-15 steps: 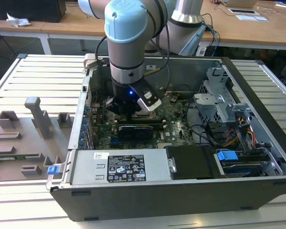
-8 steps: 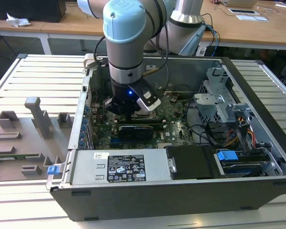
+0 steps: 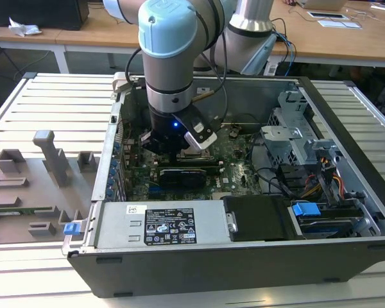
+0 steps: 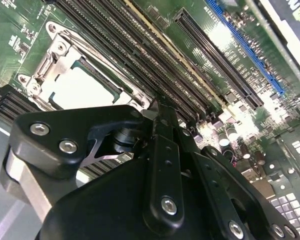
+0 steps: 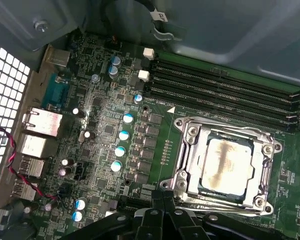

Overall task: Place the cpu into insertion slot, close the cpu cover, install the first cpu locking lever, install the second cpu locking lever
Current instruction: 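Install the second cpu locking lever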

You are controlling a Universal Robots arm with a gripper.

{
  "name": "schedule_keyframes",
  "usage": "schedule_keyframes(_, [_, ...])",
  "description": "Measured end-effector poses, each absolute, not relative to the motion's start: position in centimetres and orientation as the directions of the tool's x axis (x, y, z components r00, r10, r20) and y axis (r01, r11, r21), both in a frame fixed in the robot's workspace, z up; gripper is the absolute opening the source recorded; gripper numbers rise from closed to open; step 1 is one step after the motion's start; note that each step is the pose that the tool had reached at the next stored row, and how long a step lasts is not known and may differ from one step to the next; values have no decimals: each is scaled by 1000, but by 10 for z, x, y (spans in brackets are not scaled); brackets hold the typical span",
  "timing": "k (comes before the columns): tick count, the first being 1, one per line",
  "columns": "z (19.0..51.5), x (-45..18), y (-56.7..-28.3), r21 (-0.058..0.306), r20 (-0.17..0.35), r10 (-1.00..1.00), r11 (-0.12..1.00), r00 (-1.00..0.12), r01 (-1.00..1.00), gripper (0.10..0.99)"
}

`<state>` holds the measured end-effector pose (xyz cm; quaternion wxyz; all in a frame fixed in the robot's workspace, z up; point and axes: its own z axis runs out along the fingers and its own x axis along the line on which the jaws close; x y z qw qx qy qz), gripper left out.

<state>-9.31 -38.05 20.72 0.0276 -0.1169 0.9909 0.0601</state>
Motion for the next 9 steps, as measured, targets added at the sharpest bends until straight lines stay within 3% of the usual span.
schedule_keyframes(9, [207, -93, -384, 147, -77, -226, 961, -971, -235, 106])
